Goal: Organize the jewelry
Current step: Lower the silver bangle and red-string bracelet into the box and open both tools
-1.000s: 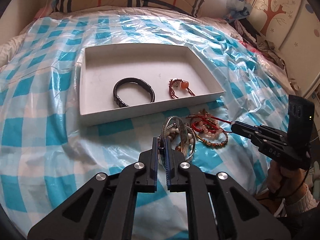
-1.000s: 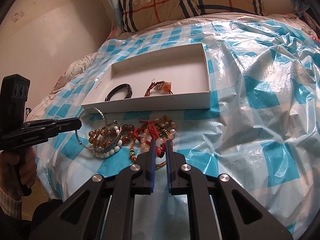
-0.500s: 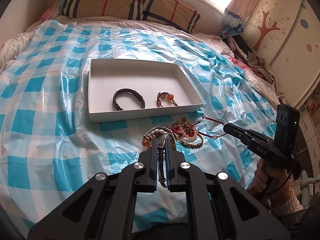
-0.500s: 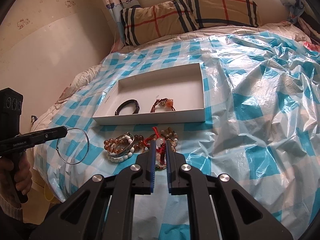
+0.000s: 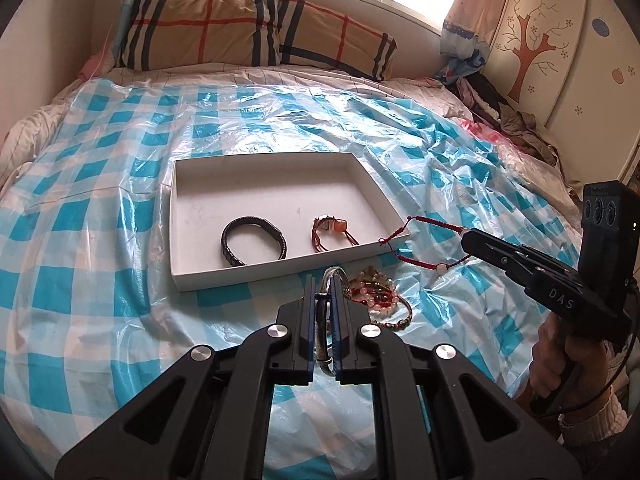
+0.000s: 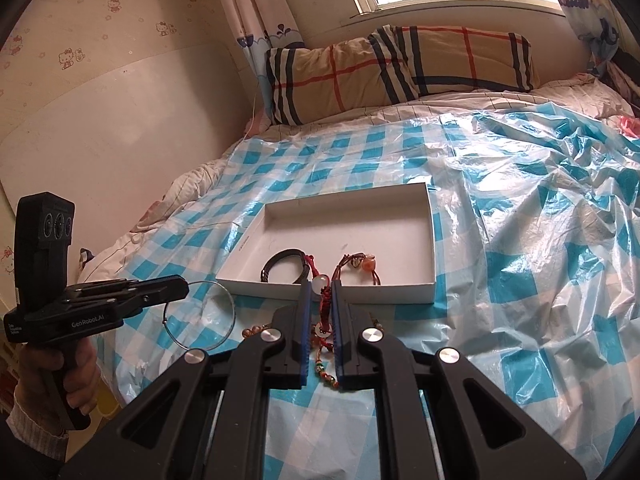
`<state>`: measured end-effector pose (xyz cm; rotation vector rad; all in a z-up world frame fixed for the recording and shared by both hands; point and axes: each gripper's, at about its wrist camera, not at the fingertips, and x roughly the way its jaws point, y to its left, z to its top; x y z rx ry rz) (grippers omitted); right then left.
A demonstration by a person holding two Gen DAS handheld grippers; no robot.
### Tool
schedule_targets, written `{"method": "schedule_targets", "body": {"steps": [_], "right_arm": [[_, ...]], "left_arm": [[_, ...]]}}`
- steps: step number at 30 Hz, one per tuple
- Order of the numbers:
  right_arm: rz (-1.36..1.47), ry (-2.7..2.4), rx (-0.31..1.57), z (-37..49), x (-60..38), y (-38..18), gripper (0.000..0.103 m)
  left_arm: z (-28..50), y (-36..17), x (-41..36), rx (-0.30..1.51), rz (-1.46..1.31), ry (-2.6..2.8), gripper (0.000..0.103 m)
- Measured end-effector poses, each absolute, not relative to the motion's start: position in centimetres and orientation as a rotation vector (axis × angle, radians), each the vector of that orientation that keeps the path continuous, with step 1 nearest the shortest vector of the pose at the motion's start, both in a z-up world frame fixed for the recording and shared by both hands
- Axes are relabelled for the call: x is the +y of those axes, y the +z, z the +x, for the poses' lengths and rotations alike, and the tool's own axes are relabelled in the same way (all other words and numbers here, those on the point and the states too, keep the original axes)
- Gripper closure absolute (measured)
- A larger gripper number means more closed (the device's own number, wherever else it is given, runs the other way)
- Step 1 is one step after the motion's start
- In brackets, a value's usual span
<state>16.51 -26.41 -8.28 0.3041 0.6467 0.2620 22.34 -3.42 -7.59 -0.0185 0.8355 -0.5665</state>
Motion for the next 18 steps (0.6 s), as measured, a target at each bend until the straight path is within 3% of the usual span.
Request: {"method": "schedule_targets", "body": {"steps": [18], "right_arm": [[0.293, 0.263, 0.625, 20.4, -26.3, -8.7, 0.093]], "left_arm": [[26.0, -7.2, -5.4, 0.771, -0.003, -0.544, 0.097]]}}
